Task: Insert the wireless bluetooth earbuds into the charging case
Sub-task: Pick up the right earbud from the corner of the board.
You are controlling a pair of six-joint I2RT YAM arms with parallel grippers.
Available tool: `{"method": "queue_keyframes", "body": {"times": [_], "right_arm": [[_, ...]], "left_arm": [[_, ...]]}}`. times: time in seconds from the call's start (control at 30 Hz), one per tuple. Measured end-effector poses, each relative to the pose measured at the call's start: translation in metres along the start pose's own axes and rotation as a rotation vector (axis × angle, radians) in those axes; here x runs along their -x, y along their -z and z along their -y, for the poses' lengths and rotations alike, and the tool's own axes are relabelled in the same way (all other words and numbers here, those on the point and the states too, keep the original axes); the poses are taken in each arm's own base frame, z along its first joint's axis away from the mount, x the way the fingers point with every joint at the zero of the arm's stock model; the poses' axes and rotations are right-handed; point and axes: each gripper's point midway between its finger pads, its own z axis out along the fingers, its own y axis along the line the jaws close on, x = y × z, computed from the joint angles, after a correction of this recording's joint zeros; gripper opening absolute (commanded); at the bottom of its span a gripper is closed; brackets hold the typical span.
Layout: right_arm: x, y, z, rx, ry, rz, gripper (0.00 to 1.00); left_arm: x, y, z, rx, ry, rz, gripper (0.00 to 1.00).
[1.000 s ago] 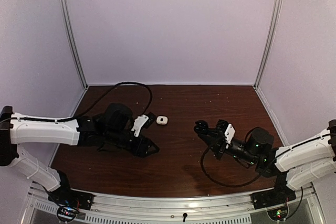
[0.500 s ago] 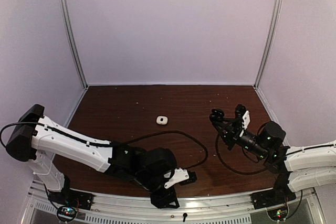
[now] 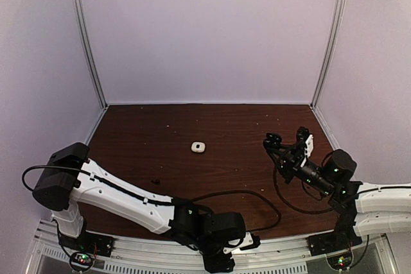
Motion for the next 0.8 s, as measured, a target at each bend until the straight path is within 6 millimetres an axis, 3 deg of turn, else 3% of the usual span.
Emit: {"method": "queue_keyframes", "body": {"times": [0.47,0.8], "right_arm": [[0.008,0.008,-0.002,0.006,0.0,0.017,0.0],[0.003,0.009,-0.002,0.008,0.0,0.003,0.0]], "left_arm": [[-0.006,-0.013,-0.012,0.12,0.025,-0.072,0.41],[-0.005,-0.012,-0.015,0.151,0.027,-0.076,0.26]]}}
